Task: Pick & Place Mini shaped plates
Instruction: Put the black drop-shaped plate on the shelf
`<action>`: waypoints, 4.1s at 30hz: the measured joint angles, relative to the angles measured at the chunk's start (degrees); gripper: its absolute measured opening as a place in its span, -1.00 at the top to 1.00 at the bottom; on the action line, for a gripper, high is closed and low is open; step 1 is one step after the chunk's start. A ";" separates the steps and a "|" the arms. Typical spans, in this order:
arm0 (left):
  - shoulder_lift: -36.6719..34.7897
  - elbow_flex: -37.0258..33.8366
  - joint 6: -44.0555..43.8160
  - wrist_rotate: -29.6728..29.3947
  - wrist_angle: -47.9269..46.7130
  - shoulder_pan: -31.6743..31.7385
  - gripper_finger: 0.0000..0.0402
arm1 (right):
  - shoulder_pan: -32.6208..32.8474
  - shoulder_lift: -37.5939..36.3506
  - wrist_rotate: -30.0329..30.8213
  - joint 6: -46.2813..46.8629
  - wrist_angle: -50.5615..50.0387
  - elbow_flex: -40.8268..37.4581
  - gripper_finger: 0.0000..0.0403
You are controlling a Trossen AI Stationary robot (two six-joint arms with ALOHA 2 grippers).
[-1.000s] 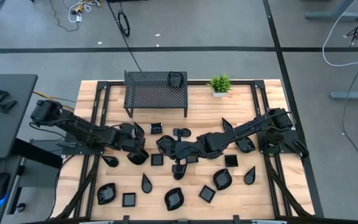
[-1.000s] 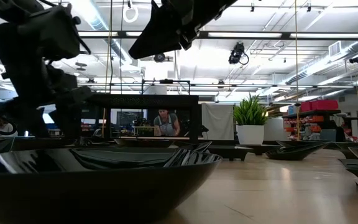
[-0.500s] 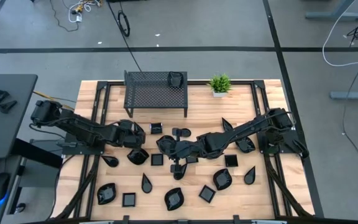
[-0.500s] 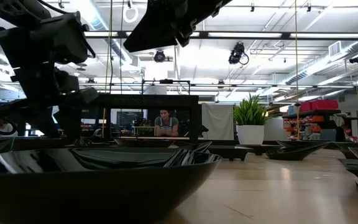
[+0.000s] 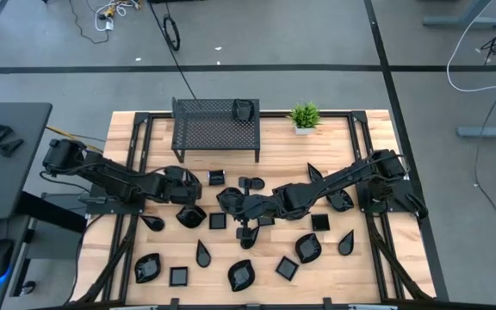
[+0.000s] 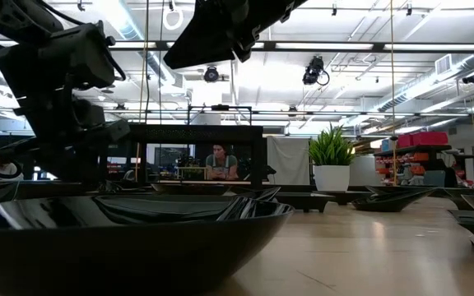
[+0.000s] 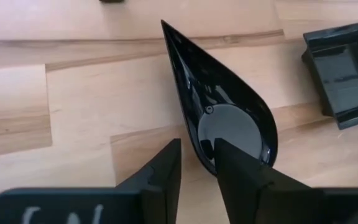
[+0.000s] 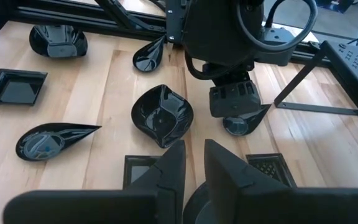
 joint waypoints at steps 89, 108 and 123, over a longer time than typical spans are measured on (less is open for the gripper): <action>4.50 37.55 66.63 16.18 -12.34 58.84 0.92 | 3.41 -6.62 1.74 5.54 -2.95 -9.20 0.69; 7.87 37.57 65.42 16.51 -6.48 59.08 0.91 | 3.43 -6.62 1.72 5.64 -2.54 -9.20 0.69; 7.87 37.57 66.49 15.46 -9.62 60.14 0.91 | 3.43 -6.62 1.67 5.78 -2.58 -9.18 0.69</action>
